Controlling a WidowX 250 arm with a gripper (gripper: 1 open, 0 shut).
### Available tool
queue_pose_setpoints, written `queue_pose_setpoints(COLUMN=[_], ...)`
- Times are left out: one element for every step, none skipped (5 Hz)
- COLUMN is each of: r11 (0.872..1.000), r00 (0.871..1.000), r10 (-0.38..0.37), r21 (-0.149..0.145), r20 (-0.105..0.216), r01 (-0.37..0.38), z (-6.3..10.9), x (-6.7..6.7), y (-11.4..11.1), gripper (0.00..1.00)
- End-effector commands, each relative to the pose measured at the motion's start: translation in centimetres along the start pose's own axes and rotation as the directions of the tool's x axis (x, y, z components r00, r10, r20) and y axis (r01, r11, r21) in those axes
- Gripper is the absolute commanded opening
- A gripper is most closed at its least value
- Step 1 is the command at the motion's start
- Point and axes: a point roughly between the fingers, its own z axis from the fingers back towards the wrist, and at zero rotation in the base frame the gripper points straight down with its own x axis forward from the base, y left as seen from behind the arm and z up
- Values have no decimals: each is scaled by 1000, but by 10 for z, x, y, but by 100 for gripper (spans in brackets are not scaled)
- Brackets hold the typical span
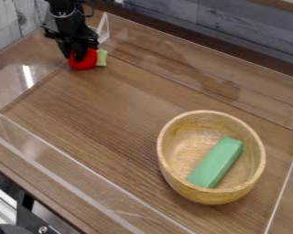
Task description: Move the red object to the left side of the table
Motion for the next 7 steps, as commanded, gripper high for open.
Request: queue_pose_setpoints(r11=[1000, 1000, 1000, 1000, 1000, 1000, 1000], r00=[998, 998, 996, 995, 994, 992, 990], r10=[-7, -5, -4, -3, -1, 1, 2], r21=[-12, -9, -7, -5, -3, -1, 1], r20=[-55, -70, -84, -98, -112, -125, -139], r01=[6, 5, 4, 2, 1, -1, -2], z=[-16, -18, -18, -19, -19, -19, -19], x=[-8, -8, -9, -9, -9, -10, -10], y=[-11, -12, -13, -13, -12, -12, -12], gripper=[0, 0, 0, 0, 0, 0, 0])
